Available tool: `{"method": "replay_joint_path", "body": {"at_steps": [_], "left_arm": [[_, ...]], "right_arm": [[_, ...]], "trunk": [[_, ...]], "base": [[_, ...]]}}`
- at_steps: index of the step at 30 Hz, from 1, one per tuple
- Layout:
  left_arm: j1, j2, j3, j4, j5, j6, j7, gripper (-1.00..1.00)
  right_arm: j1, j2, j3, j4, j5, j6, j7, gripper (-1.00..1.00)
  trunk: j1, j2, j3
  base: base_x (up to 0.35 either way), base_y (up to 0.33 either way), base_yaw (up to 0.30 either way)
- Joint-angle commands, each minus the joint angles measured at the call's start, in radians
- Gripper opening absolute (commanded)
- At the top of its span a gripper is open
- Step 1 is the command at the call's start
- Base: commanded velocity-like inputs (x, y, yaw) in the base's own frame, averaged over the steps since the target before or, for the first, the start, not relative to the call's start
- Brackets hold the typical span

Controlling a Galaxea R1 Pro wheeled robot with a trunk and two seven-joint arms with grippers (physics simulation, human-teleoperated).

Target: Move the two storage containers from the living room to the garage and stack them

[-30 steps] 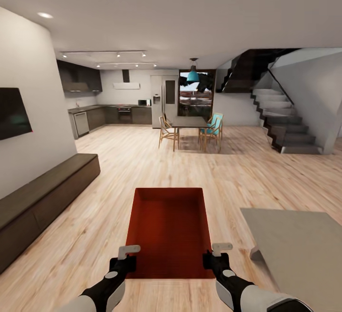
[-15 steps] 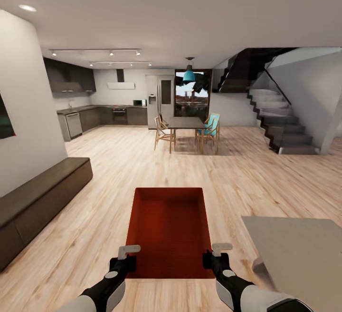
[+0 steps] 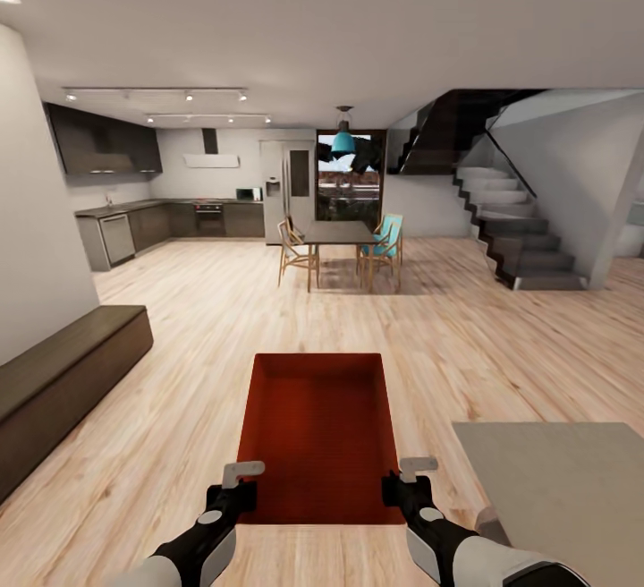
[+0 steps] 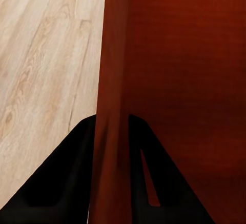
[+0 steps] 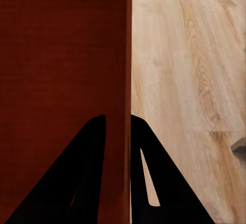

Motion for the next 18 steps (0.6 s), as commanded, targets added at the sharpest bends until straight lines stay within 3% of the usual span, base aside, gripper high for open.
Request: {"method": "replay_joint_path", "body": {"at_steps": [1, 18], "left_arm": [[0.0, 0.006, 0.004, 0.005, 0.014, -0.005, 0.012, -1.0], [0.0, 0.006, 0.004, 0.005, 0.014, -0.005, 0.012, -1.0]], "right_arm": [[-0.002, 0.001, -0.043, -0.002, -0.001, -0.004, -0.001, -1.0], [-0.002, 0.002, -0.043, -0.002, -0.001, -0.002, -0.001, -1.0]], "trunk": [[0.001, -0.001, -0.001], [0.001, -0.001, -0.001]], "base": [[0.32, 0.0, -0.002], [0.32, 0.0, 0.0]]}}
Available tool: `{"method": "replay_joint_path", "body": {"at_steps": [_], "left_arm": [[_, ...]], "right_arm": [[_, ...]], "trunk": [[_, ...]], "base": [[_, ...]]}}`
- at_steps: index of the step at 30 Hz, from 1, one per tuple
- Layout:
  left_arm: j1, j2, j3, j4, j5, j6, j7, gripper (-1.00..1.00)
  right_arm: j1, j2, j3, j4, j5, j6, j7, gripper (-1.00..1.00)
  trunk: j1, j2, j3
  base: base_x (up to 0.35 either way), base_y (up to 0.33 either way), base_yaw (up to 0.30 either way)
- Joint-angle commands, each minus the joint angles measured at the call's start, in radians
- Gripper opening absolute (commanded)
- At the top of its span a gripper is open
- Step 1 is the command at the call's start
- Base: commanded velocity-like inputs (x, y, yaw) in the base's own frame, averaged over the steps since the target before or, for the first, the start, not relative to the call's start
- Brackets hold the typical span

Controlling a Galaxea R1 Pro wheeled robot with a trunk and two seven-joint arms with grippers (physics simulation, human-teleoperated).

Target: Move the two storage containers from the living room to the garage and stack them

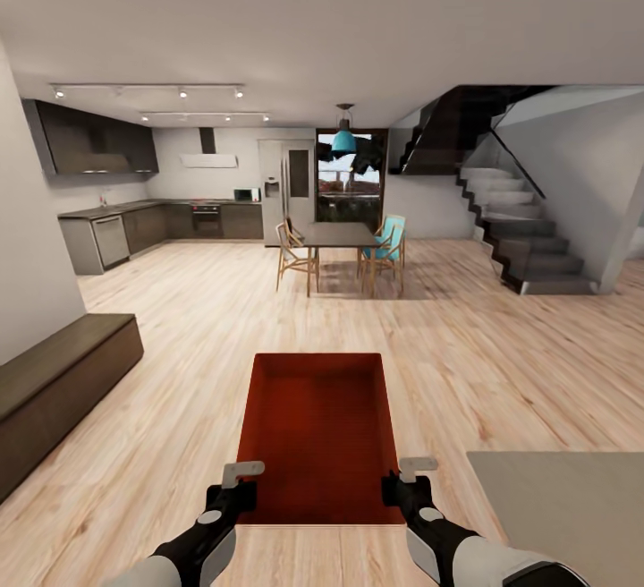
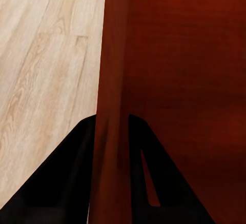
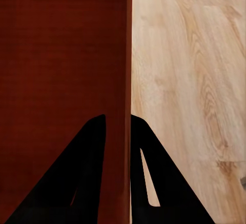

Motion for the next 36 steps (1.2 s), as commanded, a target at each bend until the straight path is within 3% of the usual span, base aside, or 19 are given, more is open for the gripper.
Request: {"method": "replay_joint_path", "body": {"at_steps": [1, 36], "left_arm": [[0.0, 0.004, 0.005, 0.007, 0.013, -0.006, 0.012, -1.0], [0.0, 0.003, 0.004, 0.009, 0.018, -0.02, 0.013, -1.0]], "right_arm": [[-0.002, 0.001, -0.049, -0.002, 0.004, -0.003, 0.001, -1.0], [-0.002, -0.002, -0.049, -0.001, 0.006, -0.005, 0.005, -1.0]], "trunk": [[0.001, -0.001, -0.001], [0.001, -0.001, -0.001]], "base": [[0.32, 0.0, 0.0], [0.32, 0.0, 0.0]]}}
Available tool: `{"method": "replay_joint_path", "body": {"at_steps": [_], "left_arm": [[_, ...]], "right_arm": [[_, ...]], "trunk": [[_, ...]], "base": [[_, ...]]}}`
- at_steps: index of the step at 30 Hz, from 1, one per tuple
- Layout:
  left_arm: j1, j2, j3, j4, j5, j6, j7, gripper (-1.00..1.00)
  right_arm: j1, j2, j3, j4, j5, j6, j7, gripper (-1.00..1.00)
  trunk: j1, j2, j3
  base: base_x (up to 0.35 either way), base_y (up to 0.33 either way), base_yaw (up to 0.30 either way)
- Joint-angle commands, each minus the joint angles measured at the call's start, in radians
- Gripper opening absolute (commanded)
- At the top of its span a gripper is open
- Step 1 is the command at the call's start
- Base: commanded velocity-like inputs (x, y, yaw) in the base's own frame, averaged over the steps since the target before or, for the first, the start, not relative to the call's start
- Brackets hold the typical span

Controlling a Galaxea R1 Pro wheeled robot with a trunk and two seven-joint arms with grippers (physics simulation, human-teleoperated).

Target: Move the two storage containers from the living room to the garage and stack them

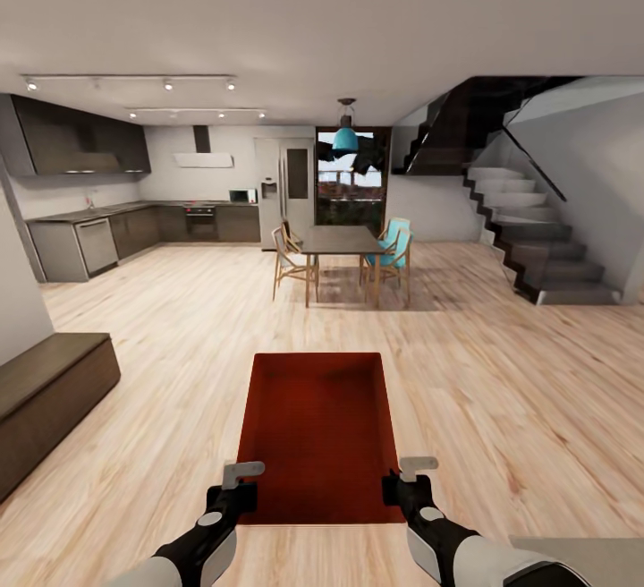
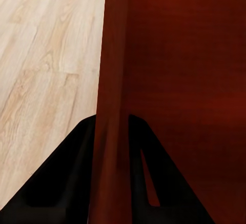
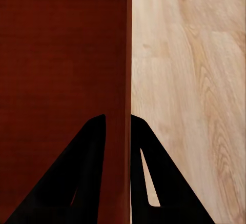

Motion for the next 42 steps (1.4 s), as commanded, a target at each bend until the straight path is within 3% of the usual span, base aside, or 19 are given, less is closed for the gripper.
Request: {"method": "replay_joint_path", "body": {"at_steps": [1, 42], "left_arm": [[-0.001, 0.007, 0.01, 0.0, 0.004, -0.004, 0.011, -1.0], [-0.001, 0.008, 0.01, 0.0, 0.009, -0.017, 0.011, -1.0]], "right_arm": [[-0.002, 0.001, -0.051, 0.0, 0.003, -0.002, 0.001, -1.0], [-0.002, 0.001, -0.051, 0.0, 0.005, -0.004, 0.0, -1.0]], "trunk": [[0.001, -0.001, -0.001], [0.001, -0.001, -0.001]], "base": [[0.32, 0.0, 0.0], [0.321, 0.0, 0.0]]}}
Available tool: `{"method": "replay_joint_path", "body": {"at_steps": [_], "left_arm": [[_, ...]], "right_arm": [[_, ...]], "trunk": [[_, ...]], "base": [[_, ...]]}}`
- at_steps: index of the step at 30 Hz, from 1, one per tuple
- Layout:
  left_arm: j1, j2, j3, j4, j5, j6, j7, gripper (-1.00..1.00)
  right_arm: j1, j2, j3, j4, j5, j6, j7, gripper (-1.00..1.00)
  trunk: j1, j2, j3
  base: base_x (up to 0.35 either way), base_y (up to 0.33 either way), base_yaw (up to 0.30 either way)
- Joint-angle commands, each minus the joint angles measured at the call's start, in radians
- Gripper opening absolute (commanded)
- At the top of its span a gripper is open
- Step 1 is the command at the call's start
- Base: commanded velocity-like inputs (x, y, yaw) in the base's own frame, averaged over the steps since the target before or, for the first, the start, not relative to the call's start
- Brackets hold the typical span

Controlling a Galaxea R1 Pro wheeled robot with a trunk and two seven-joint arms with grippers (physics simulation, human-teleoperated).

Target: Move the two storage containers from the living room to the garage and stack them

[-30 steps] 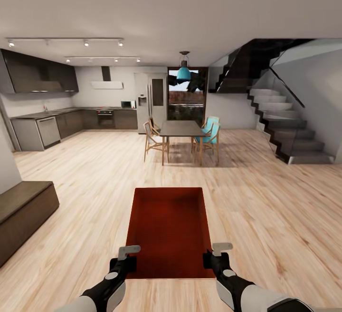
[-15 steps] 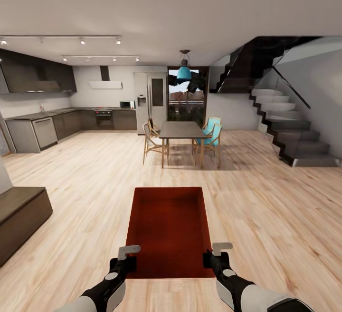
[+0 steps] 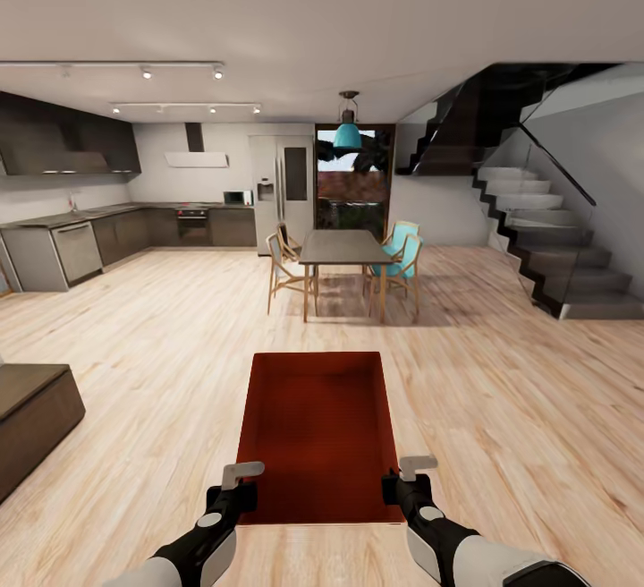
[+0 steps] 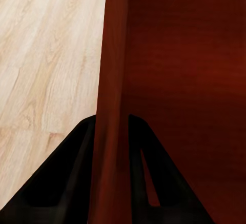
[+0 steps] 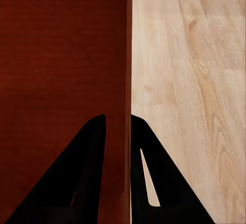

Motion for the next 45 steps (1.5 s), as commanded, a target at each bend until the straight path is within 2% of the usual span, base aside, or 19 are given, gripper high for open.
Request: {"method": "replay_joint_path", "body": {"at_steps": [1, 10, 45], "left_arm": [[-0.001, 0.007, 0.019, -0.003, -0.006, -0.004, 0.012, -1.0], [-0.001, 0.007, 0.019, -0.003, -0.006, -0.004, 0.012, -1.0], [-0.001, 0.009, 0.021, -0.003, -0.005, -0.003, 0.01, -1.0]], "right_arm": [[-0.001, 0.001, -0.053, 0.003, 0.001, -0.001, 0.001, -1.0], [-0.001, 0.002, -0.053, 0.002, -0.006, 0.0, -0.004, -1.0], [-0.001, 0.0, -0.053, 0.002, -0.006, 0.002, 0.005, -1.0]], "trunk": [[0.001, -0.001, -0.001], [0.001, -0.001, -0.001], [0.001, -0.001, -0.001]], "base": [[0.321, 0.0, 0.0], [0.321, 0.0, -0.081], [0.321, 0.0, -0.232]]}}
